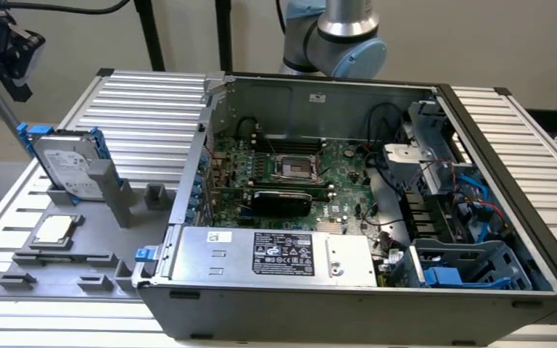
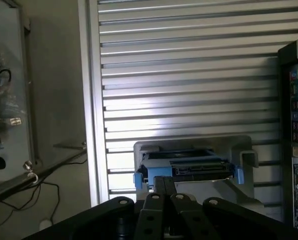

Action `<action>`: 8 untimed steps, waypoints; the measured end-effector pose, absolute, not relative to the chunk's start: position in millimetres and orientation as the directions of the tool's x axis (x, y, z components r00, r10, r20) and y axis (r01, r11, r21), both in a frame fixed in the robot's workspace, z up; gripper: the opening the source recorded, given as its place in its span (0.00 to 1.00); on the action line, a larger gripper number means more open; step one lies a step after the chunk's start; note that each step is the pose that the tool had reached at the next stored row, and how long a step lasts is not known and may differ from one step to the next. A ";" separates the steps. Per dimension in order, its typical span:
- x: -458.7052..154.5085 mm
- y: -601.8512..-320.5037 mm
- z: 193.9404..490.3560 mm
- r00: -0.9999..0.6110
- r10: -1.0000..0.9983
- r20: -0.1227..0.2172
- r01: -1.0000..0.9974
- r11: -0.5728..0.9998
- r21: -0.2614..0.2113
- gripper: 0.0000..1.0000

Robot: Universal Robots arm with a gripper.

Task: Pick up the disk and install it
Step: 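Reach for the disk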

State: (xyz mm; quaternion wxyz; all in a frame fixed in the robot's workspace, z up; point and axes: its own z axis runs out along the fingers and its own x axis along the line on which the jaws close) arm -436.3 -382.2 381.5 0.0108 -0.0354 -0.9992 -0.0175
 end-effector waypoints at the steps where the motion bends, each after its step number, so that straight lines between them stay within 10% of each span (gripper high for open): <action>1: -436.7 -382.1 381.5 -0.997 0.069 0.022 0.069 0.997 0.028 0.11; 8: -436.8 -382.3 381.6 -1.000 0.014 0.021 0.014 1.000 0.004 0.11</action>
